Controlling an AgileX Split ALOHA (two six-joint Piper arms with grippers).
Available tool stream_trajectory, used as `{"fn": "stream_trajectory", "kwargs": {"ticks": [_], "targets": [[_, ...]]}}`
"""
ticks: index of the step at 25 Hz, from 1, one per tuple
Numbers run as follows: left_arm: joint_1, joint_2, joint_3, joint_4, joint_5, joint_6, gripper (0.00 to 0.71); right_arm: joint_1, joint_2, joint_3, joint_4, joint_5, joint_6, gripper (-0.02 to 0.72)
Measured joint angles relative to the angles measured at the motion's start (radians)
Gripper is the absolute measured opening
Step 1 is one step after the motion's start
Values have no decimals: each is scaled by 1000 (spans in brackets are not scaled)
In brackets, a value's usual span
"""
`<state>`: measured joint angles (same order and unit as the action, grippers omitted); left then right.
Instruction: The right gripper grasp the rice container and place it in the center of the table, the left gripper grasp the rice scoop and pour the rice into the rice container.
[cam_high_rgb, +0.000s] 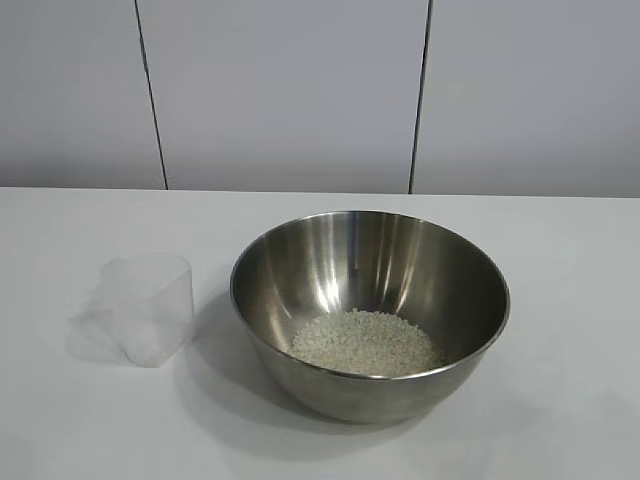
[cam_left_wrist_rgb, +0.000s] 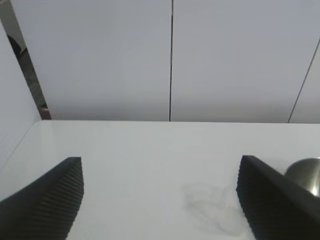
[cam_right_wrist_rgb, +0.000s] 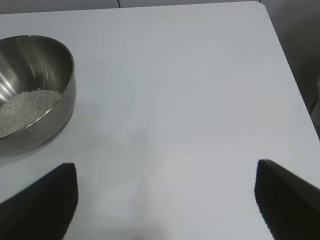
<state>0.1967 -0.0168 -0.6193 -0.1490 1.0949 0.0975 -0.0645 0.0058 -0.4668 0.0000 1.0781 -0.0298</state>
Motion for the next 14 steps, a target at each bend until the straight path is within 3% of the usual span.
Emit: {"fn": "stream_trajectory", "kwargs": {"ticks": [3,8,14], "targets": [[0,0,45,3,66,-21,605,0,0,0,0,0,0,660],[0,0,133,14,56,-28,605,0,0,0,0,0,0,660],[0,0,139,20,38,-33,605,0,0,0,0,0,0,660]]}}
